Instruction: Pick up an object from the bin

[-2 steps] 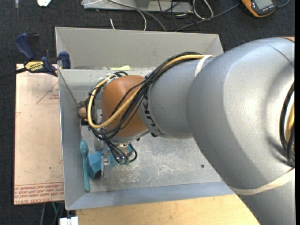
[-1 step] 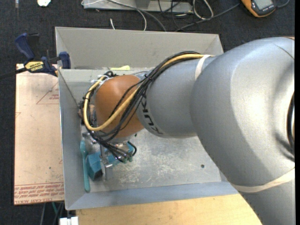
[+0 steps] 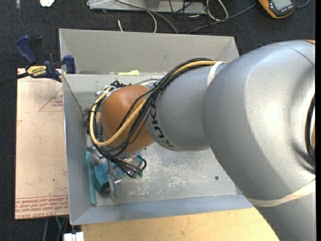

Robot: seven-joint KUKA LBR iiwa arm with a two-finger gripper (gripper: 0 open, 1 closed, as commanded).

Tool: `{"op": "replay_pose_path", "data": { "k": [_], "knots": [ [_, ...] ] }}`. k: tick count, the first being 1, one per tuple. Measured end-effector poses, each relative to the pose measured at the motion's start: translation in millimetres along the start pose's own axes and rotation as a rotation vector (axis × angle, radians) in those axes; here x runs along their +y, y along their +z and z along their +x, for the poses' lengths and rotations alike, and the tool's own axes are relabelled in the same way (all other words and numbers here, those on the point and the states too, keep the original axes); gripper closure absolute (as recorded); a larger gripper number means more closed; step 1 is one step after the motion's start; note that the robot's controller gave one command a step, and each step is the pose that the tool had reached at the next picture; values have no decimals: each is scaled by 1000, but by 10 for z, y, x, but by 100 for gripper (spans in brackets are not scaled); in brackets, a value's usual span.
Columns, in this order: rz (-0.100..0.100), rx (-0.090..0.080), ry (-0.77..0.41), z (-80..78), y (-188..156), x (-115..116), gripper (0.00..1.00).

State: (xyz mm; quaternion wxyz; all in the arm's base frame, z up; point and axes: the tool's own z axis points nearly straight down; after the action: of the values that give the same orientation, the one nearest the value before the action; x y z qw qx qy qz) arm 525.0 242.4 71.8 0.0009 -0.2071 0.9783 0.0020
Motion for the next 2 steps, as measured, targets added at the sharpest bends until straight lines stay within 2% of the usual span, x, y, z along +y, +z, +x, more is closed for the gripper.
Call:
{"op": "replay_pose_path", "data": {
  "k": [1,2],
  "knots": [
    [0,-3,-183,-7,-8,60,0],
    [-5,36,-381,-169,55,5,100]
  ]
}}
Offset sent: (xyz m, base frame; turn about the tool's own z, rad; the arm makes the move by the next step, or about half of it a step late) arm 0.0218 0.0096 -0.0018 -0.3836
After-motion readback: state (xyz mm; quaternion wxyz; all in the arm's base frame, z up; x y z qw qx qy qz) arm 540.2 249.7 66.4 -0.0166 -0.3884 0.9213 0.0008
